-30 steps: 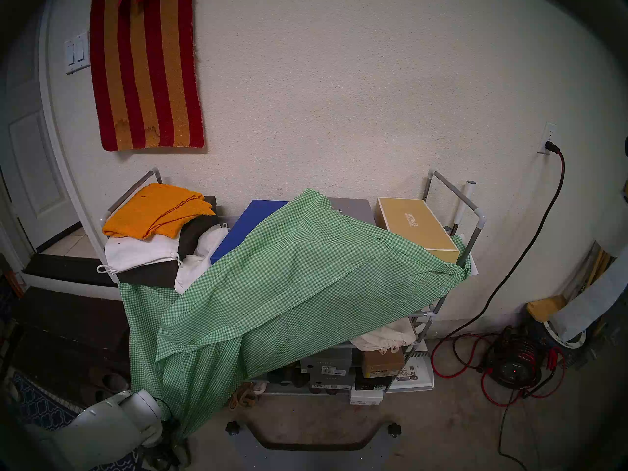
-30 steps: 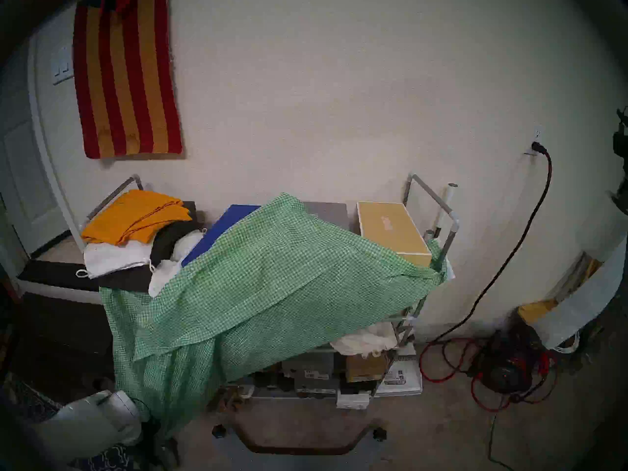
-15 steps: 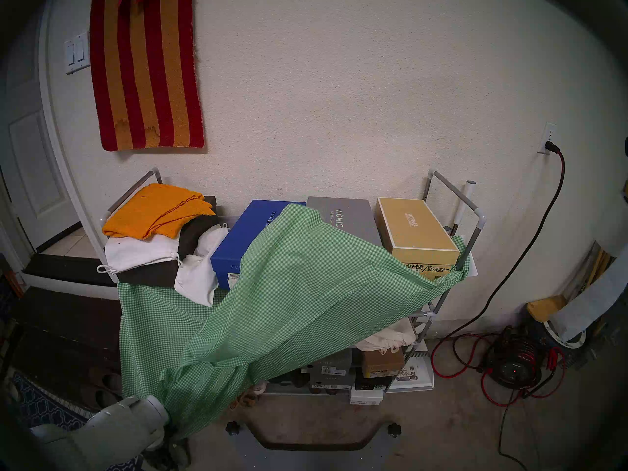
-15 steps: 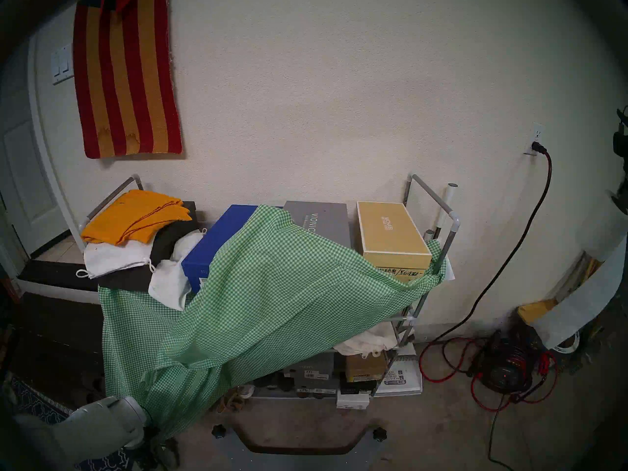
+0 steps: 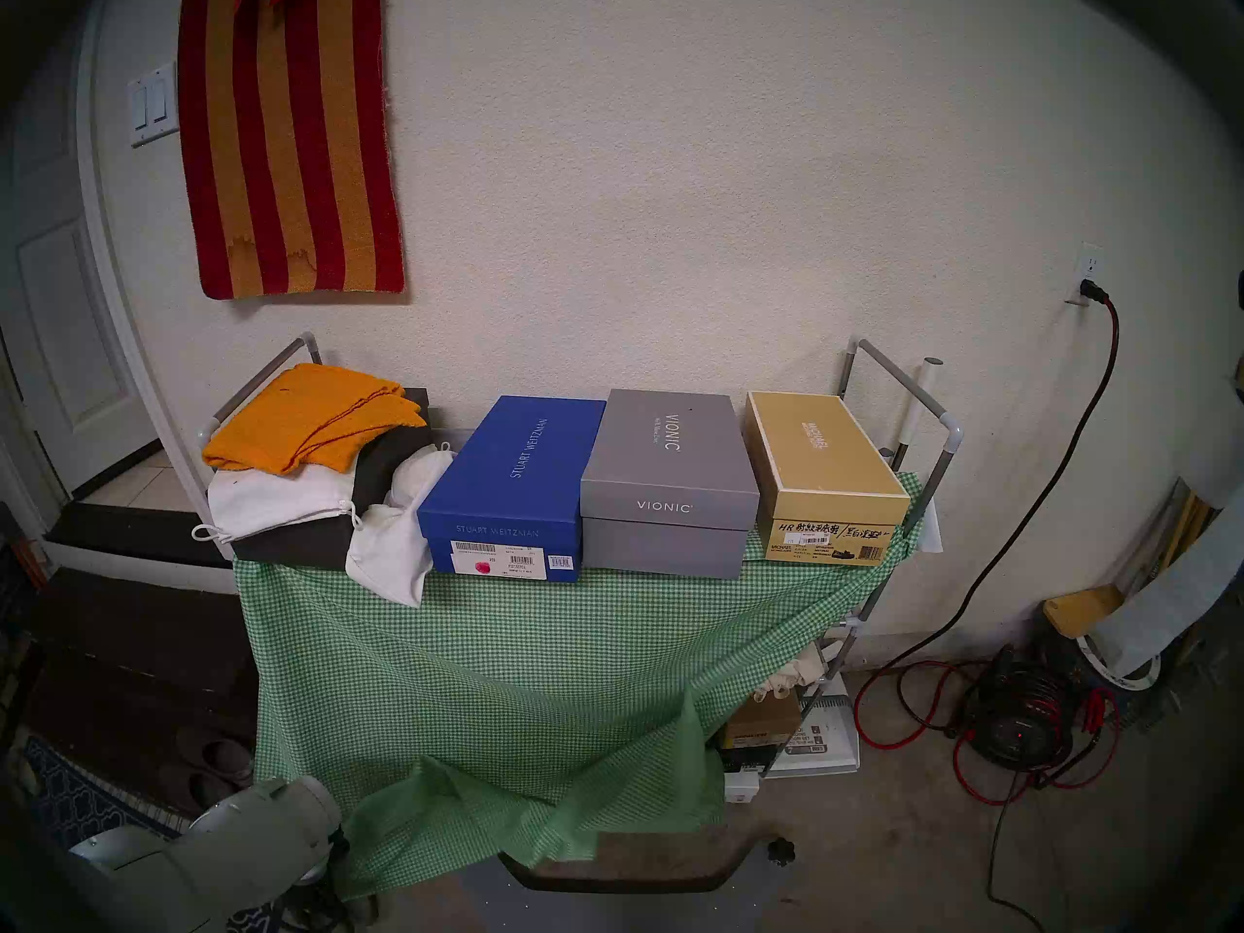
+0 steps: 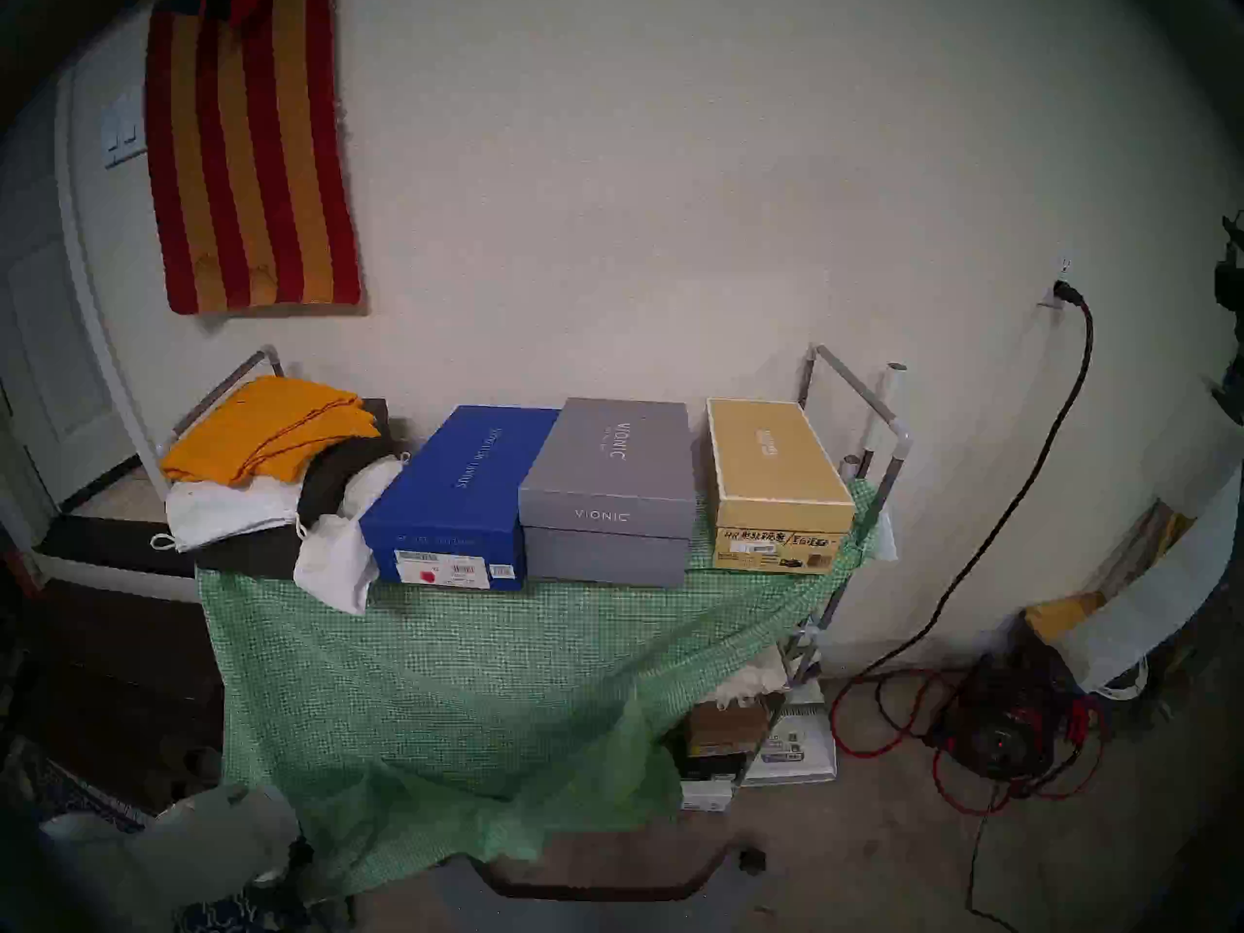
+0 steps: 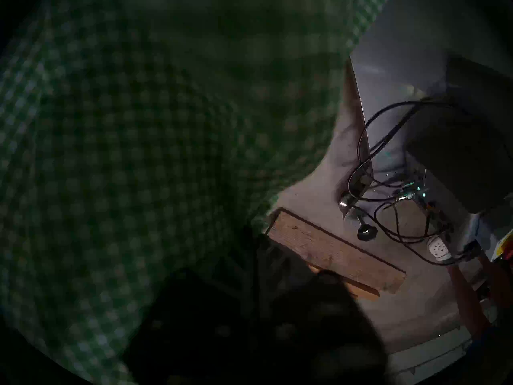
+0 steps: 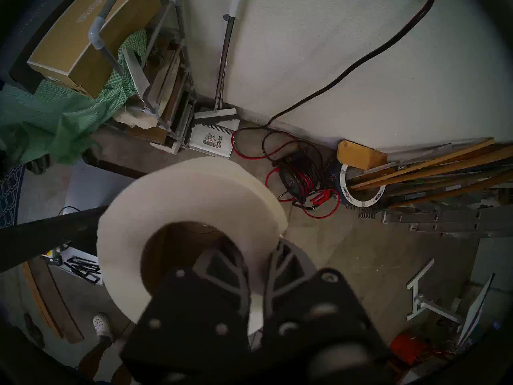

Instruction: Lift the object off the cloth, cover the shoe rack with the cloth, put the object back

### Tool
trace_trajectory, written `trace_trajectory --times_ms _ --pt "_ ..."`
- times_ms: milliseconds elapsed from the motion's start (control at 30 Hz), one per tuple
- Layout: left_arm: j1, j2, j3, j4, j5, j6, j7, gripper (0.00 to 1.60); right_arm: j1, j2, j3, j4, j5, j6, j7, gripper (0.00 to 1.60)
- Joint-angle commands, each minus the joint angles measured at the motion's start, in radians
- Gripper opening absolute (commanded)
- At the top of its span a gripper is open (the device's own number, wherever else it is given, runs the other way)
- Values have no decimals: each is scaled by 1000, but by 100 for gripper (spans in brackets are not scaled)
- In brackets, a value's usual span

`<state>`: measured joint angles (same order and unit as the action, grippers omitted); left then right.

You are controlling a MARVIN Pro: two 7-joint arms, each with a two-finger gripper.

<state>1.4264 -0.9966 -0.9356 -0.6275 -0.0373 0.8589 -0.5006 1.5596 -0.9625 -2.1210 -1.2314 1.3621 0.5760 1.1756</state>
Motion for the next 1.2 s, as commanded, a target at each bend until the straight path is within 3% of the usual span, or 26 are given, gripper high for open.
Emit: trace_trajectory --times_ms 0,367,500,800,933,1100,1167 --pt "-117 -13 -32 32 -10 2 -41 160 -1 -3 1 -2 -2 -3 2 0" --pt "-234 -20 10 173 11 -13 -127 160 -1 -5 0 -4 -3 -6 3 0" --pt "-303 14 -26 180 -5 -33 -168 160 -2 -6 -1 -4 -3 -8 4 0" --pt "-412 43 -184 124 -59 -46 -65 160 -2 -8 -3 -4 -4 -12 7 0" --pt "-444 43 -253 135 -83 -26 32 160 -3 -8 -3 -4 -4 -14 8 0" --pt "-492 31 -284 232 -57 44 125 160 -4 -9 -4 -3 -6 -17 11 0" --pt "-499 33 -311 270 -81 28 165 160 -4 -9 -4 -3 -6 -18 12 0"
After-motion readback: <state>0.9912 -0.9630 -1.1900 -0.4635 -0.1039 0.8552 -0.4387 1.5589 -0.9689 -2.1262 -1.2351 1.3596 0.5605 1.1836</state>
